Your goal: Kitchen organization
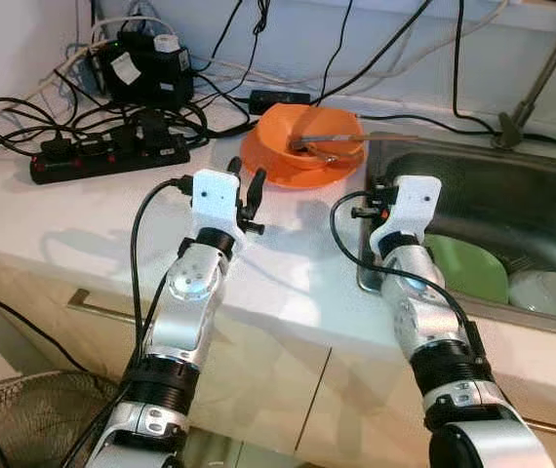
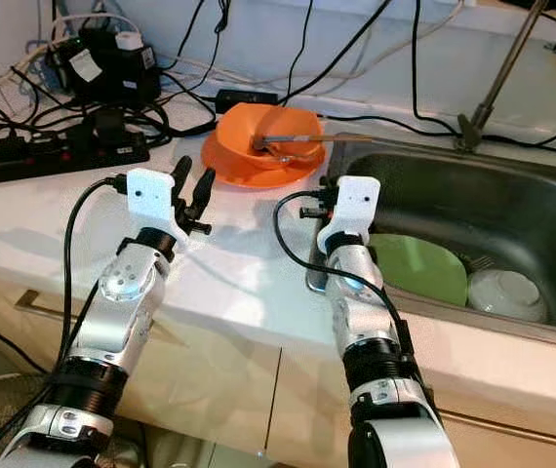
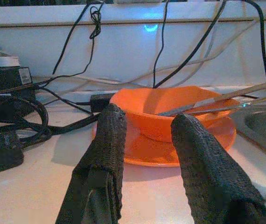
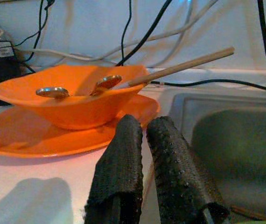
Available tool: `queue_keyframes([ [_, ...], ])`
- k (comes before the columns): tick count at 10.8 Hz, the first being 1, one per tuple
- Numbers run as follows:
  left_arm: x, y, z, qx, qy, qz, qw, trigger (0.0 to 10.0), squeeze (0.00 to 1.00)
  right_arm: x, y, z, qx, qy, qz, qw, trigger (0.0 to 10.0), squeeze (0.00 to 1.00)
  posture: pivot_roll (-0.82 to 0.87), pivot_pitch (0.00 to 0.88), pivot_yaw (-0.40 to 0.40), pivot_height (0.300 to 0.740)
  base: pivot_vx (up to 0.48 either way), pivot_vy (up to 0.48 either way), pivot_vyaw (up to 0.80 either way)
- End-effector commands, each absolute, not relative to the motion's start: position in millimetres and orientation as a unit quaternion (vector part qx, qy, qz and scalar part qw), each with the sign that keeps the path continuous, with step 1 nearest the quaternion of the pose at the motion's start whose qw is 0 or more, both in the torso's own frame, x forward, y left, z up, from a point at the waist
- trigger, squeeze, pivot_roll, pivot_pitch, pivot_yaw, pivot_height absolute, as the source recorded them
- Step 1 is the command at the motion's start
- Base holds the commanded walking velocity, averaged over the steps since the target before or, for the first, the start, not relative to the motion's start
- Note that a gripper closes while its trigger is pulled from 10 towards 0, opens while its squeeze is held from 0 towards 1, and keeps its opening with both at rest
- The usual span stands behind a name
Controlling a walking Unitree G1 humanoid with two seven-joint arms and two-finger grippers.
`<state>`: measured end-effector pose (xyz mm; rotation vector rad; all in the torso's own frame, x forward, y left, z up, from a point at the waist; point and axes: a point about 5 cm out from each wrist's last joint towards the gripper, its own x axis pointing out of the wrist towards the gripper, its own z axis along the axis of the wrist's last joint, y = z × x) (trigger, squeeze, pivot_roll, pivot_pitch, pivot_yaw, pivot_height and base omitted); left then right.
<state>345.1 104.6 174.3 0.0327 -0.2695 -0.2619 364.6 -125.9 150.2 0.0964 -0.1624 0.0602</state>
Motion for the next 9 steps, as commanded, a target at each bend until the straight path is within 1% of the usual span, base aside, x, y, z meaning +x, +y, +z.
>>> queue_keyframes([
  [1, 348.0, 105.0, 178.4, 0.011, -0.134, -0.131, 0.982, 10.0, 0.00, 365.4, -123.5, 152.7, 0.049, -0.084, 0.030, 0.995, 10.0, 0.00, 0.19, 0.000, -0.013, 0.740, 0.000, 0.000, 0.00],
  [4, 355.2, 111.9, 185.9, -0.019, -0.121, -0.134, 0.983, 10.0, 0.00, 366.0, -125.8, 152.1, 0.048, -0.082, 0.024, 0.995, 10.0, 0.00, 0.20, 0.000, -0.008, 0.740, 0.000, 0.000, 0.00],
  [6, 362.9, 105.3, 182.9, -0.035, -0.059, -0.181, 0.981, 10.0, 0.00, 364.7, -124.4, 151.7, 0.047, -0.081, 0.025, 0.995, 10.0, 0.00, 0.19, 0.005, -0.006, 0.740, 0.000, 0.000, 0.00],
  [7, 368.7, 96.9, 184.5, -0.027, -0.021, -0.240, 0.970, 10.0, 0.00, 363.8, -124.0, 153.4, 0.048, -0.084, 0.024, 0.995, 10.0, 0.00, 0.19, 0.021, 0.007, 0.740, 0.000, 0.000, 0.00],
  [9, 381.7, 95.7, 192.5, 0.003, -0.007, -0.263, 0.965, 10.0, 0.00, 359.3, -126.3, 154.9, 0.051, -0.092, 0.013, 0.994, 10.0, 0.00, 0.18, 0.053, 0.039, 0.740, 0.000, 0.000, 0.00],
])
